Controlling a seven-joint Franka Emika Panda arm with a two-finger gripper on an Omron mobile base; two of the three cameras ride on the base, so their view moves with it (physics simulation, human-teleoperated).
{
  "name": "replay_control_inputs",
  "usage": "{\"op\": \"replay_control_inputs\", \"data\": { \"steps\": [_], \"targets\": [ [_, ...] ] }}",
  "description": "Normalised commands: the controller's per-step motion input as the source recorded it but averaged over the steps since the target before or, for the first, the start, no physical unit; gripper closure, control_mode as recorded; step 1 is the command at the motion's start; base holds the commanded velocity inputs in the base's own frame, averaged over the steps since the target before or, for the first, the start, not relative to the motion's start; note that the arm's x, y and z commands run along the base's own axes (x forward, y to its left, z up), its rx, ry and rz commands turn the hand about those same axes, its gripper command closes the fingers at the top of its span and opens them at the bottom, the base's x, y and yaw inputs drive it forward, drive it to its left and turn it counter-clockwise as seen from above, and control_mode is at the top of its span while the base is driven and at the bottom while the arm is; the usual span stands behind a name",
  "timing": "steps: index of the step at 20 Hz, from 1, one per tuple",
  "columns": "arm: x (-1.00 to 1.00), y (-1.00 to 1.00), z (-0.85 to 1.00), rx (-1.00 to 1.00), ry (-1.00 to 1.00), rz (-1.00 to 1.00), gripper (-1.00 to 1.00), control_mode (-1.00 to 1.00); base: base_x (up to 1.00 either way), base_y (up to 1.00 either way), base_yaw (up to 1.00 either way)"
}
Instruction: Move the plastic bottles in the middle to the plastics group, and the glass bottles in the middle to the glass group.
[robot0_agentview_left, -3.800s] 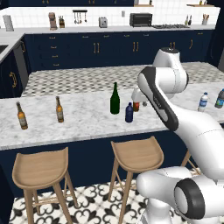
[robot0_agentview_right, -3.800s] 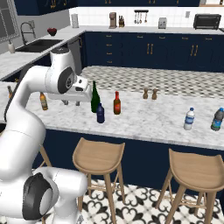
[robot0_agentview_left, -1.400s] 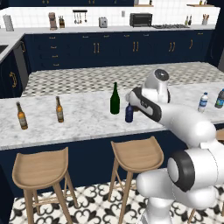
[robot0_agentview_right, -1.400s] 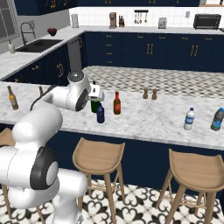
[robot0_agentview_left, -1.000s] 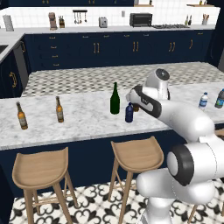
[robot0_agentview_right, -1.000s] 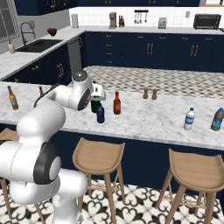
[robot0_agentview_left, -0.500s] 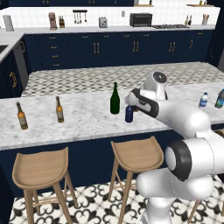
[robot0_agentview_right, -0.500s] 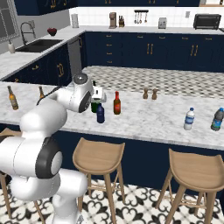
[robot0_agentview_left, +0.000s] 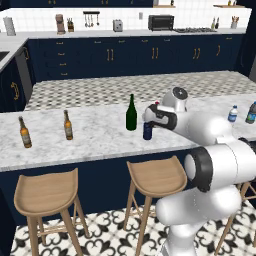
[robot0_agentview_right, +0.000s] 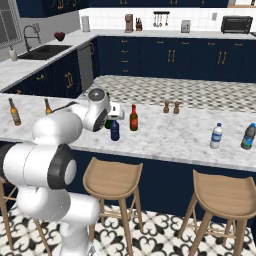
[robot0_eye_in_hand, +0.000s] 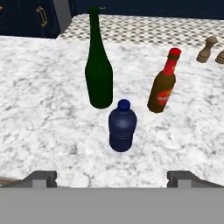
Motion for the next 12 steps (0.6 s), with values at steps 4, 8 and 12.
{"op": "replay_control_inputs", "data": {
  "steps": [4, 8, 12],
  "targets": [
    [0.17, -0.24, 0.00, 0.00, 0.00, 0.00, -1.00, -1.00, 0.00, 0.00, 0.00],
    [0.16, -0.03, 0.00, 0.00, 0.07, 0.00, -1.00, -1.00, 0.00, 0.00, 0.00],
    [0.09, 0.06, 0.00, -0.04, 0.17, 0.00, -1.00, -1.00, 0.00, 0.00, 0.00]
  ]
}}
